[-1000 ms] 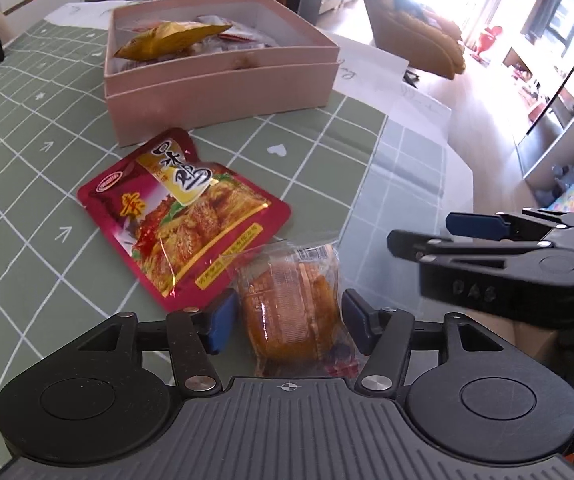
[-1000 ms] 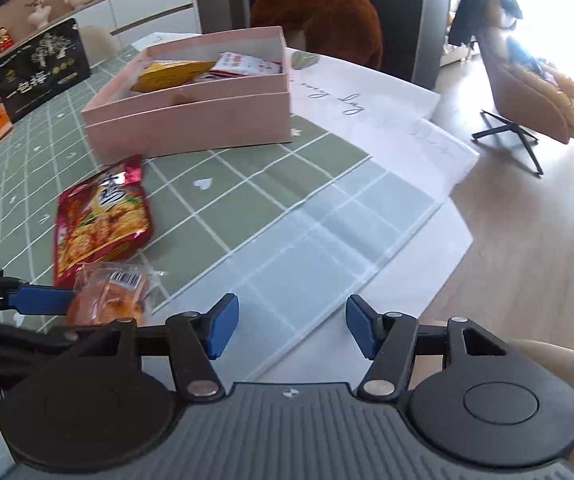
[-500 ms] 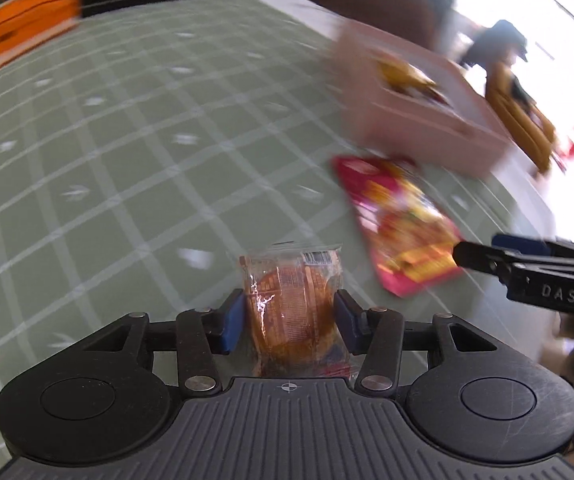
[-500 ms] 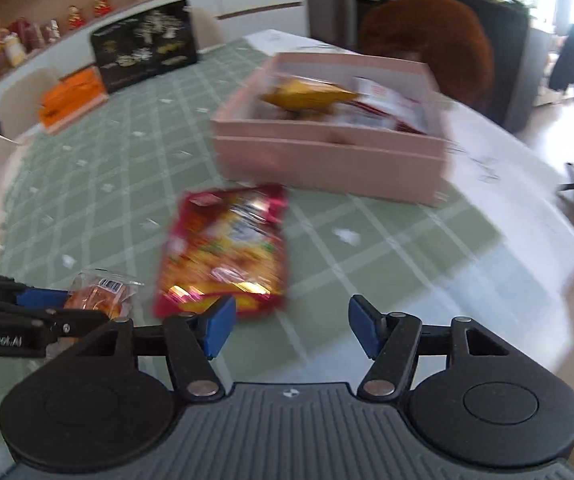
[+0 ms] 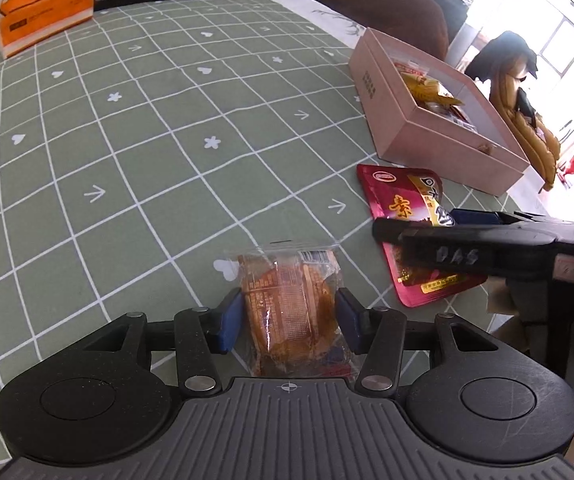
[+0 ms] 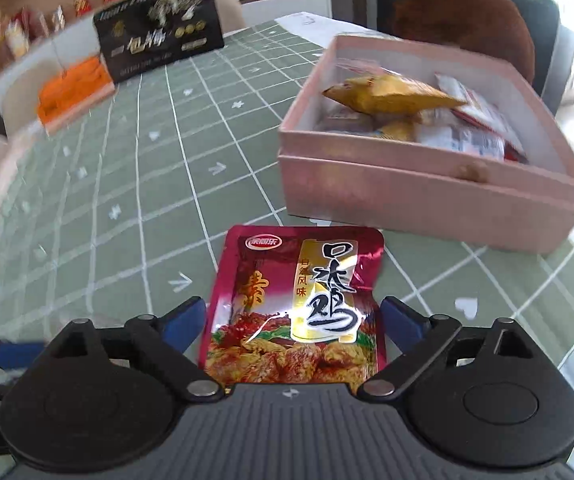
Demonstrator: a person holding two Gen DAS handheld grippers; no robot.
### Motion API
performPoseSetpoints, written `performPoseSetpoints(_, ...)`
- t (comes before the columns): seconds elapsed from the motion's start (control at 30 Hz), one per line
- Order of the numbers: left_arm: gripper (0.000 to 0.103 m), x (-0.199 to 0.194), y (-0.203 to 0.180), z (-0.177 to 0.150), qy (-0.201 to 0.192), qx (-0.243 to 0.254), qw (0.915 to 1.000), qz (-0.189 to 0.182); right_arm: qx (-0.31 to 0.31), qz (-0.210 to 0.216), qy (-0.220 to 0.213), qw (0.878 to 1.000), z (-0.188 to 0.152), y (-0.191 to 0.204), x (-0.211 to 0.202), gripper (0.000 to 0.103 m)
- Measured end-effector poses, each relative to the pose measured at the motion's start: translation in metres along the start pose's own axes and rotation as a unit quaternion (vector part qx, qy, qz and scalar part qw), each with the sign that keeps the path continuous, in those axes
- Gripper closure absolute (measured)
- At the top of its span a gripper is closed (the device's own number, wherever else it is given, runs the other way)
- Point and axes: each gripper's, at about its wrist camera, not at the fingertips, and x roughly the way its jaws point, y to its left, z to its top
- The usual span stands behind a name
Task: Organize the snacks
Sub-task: 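Grasp the red chicken snack packet with the right while the left holds the bread packet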
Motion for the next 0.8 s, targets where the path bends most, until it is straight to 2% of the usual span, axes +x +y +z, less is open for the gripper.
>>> performPoseSetpoints(0.1,0.048,0.000,-0.001,0.000,0.001,0.001,1.0000,0.001,-0.038,-0.020,0.000,0.999,-0.005,0.010,0.000,0.010)
performPoseSetpoints(0.17,0.048,0.000,-0.004,0.000,0.002,0.007,1.0000,0.002,-0.031,-0.013,0.005,0.999,-0.008,0.006,-0.008,0.020)
performPoseSetpoints(0.2,0.048,0.001,-0.005,0.000,0.004,0.011,0.9999,-0.002,-0.028,-0.010,0.002,1.000,-0.010,0.003,-0.014,0.033)
performPoseSetpoints(0.23,0.048,0.002,-0.009,0.000,0.007,0.018,0.9998,-0.007,-0.025,-0.005,0.001,1.000,-0.013,-0.002,-0.022,0.038)
performPoseSetpoints(0.3,0.048,0.004,-0.019,0.000,0.012,0.039,0.9990,-0.018,-0.015,-0.001,0.001,1.000,-0.022,-0.013,-0.035,0.043)
performPoseSetpoints(0.4,0.047,0.008,-0.038,-0.004,0.019,0.074,0.9965,-0.035,-0.003,-0.007,0.004,1.000,-0.039,-0.029,-0.052,0.063)
performPoseSetpoints(0.47,0.047,0.011,-0.050,-0.007,0.023,0.089,0.9947,-0.045,-0.005,-0.028,0.005,1.000,-0.051,-0.036,-0.061,0.071)
performPoseSetpoints(0.57,0.047,0.014,-0.061,-0.007,0.028,0.100,0.9932,-0.052,0.003,-0.054,0.002,0.999,-0.066,-0.047,-0.073,0.071)
performPoseSetpoints(0.7,0.048,0.016,-0.063,0.000,0.027,0.098,0.9941,-0.039,0.058,-0.031,-0.002,0.998,-0.072,-0.071,-0.086,0.070)
performPoseSetpoints(0.8,0.051,0.021,-0.063,0.014,0.011,0.089,0.9958,-0.019,0.091,-0.007,-0.009,0.996,-0.068,-0.082,-0.089,0.052)
